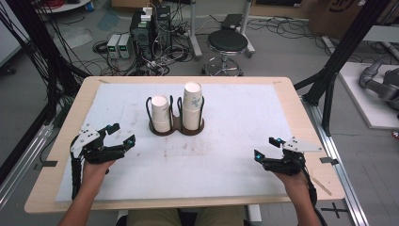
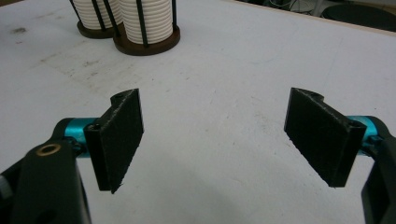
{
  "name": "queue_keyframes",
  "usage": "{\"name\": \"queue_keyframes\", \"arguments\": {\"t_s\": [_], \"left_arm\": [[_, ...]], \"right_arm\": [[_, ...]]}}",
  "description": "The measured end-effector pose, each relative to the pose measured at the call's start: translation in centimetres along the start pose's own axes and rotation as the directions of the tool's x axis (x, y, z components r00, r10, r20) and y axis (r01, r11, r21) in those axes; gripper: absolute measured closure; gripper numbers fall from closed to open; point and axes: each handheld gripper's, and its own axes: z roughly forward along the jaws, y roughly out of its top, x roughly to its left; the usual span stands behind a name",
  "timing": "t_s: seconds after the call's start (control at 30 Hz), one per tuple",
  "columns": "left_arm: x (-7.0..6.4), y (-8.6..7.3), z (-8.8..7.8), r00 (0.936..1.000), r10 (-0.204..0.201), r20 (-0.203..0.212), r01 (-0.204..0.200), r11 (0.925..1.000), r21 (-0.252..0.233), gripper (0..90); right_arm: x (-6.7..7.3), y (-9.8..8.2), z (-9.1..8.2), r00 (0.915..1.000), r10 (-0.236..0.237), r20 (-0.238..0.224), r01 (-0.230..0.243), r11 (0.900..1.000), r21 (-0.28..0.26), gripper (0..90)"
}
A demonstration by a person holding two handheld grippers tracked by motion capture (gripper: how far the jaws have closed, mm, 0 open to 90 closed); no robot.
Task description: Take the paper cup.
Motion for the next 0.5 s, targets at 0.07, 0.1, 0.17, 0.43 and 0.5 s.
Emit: {"name": "queue_keyframes", "arguments": {"t_s": [0.07,0.1,0.17,0.43,0.5], "left_arm": [[0.04,-0.04,0.12,1.0000,-0.006,0.004,0.006,1.0000,0.000,16.2],[0.05,-0.06,0.20,1.0000,-0.009,0.004,0.009,1.0000,-0.002,16.2],[0.09,-0.08,0.36,1.0000,-0.008,0.000,0.008,1.0000,0.005,16.2],[-0.02,-0.04,0.64,1.0000,0.000,0.002,0.000,0.9998,0.021,16.2],[-0.18,-0.01,0.39,1.0000,-0.004,0.004,0.004,0.9998,0.019,16.2]], "right_arm": [[-0.10,-0.05,-0.02,1.0000,-0.005,0.002,0.005,1.000,-0.006,20.4],[-0.10,-0.09,-0.07,1.0000,0.000,0.003,0.000,1.000,-0.003,20.4],[-0.15,-0.14,-0.09,1.0000,0.004,0.001,-0.004,1.000,-0.002,20.4],[-0.25,-0.58,-0.20,0.9999,0.011,-0.005,-0.011,1.000,0.011,20.3],[-0.07,-0.46,-0.33,0.9999,0.008,-0.007,-0.008,1.000,0.006,20.3]]}}
